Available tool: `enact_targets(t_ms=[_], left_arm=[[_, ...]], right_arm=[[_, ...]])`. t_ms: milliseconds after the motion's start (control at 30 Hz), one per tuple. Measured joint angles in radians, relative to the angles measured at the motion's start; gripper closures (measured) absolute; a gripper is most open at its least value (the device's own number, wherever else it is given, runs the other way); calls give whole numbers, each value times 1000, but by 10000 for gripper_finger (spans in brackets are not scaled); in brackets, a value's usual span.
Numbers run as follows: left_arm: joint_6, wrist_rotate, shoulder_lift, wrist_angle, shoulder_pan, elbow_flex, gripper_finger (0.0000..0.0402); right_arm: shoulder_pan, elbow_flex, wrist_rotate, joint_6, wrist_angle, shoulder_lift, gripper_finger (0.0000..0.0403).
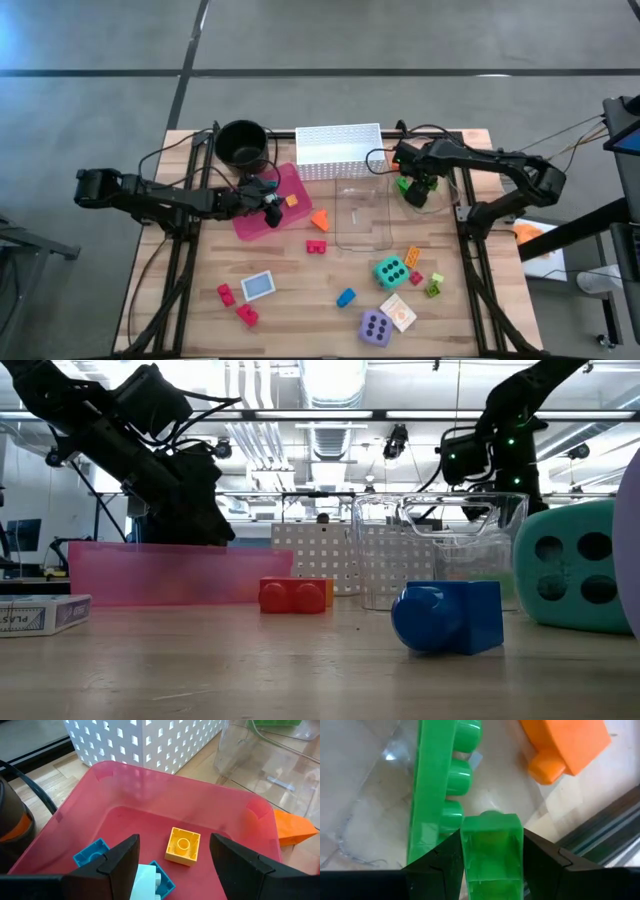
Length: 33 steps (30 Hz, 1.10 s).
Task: Pick & Place Toys
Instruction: Put the large green game piece into the top transparent bin, then put the large blue game piece into the top transparent bin
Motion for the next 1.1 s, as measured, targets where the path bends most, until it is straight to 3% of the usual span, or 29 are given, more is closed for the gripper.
enact_targets(t_ms=[400,667,900,1100], left_arm=[[0,0,0,0,0,0,156],[0,0,0,0,0,0,156],[0,0,0,0,0,0,156],[0,0,0,0,0,0,156]], right_arm=[[2,5,11,-33,-1,-100,150],[7,13,-10,-3,-6,-264,133],[61,63,-181,26,1,-425,133],[235,93,-333,75,60,-503,133]])
